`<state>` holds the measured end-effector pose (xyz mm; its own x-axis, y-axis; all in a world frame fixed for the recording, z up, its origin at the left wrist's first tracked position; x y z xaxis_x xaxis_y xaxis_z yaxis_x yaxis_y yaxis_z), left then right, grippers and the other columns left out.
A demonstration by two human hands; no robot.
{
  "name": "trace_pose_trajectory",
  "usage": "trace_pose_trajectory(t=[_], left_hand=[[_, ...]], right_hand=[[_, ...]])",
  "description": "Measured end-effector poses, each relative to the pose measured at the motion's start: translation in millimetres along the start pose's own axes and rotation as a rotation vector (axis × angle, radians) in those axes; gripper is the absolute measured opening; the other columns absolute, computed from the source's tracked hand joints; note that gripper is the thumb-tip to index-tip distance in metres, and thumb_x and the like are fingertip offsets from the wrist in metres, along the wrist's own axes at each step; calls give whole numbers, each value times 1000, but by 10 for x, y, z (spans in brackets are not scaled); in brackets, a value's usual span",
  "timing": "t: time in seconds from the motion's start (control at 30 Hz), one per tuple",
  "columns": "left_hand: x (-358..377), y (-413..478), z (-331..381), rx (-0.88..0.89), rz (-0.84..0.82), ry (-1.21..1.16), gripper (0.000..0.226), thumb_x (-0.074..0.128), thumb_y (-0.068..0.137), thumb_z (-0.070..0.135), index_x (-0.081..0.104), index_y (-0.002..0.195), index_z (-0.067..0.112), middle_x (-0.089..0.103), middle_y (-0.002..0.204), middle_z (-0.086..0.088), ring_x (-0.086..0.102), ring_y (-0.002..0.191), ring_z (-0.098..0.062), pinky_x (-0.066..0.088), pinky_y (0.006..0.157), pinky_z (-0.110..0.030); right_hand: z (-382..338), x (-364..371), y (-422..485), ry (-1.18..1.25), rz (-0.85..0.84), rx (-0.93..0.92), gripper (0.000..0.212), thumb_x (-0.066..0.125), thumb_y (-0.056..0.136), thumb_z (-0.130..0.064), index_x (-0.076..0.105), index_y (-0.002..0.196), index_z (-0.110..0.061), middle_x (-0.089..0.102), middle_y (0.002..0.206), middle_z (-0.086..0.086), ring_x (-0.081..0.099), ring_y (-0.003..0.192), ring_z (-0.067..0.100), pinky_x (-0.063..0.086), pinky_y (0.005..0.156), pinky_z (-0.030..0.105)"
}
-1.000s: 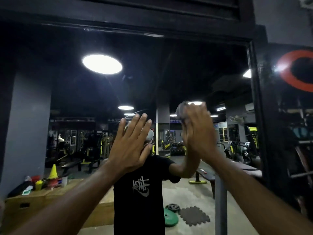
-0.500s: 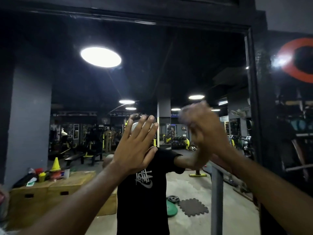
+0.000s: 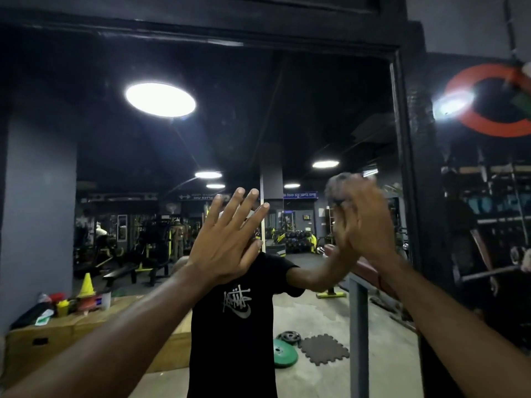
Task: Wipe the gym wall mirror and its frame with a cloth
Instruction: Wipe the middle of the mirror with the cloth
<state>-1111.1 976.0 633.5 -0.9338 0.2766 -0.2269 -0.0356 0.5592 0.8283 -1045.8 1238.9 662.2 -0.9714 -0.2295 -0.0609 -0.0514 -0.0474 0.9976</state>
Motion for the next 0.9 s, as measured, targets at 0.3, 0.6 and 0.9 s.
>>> trace_pose_trajectory(t=[0.3, 0.6, 0.9], left_hand=[[109, 625, 267, 7, 7, 15, 75, 29, 102, 59, 21, 163, 16, 8, 171, -12, 5, 158, -30, 4, 125, -54], [210, 898, 426, 46, 29, 56, 75, 34, 101, 59, 20, 163, 18, 8, 171, -10, 4, 158, -27, 13, 124, -58], [232, 1100, 912, 35, 16, -42, 76, 36, 97, 55, 27, 161, 16, 13, 170, -13, 8, 158, -30, 16, 124, -59]], right_hand=[[-2, 274, -464, -159, -132, -163, 83, 75, 86, -18, 30, 156, -27, 37, 159, 2, 20, 154, 26, 19, 124, 52], [712, -80, 430, -8, 161, 221, 54, 31, 101, -43, 41, 152, -28, 43, 158, -3, 15, 156, 12, 12, 128, 38], [860, -173, 434, -264, -128, -62, 68, 65, 94, -27, 34, 154, -23, 37, 160, 3, 18, 154, 26, 19, 125, 54]])
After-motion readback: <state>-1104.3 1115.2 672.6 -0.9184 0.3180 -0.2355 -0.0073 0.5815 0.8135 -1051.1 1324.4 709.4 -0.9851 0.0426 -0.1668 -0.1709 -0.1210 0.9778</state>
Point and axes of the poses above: each hand's wrist, its own y-axis towards the middle knuckle, its own x-axis out of the palm, z = x × y, the point moved 7 cm from there along y, towards the middle knuckle
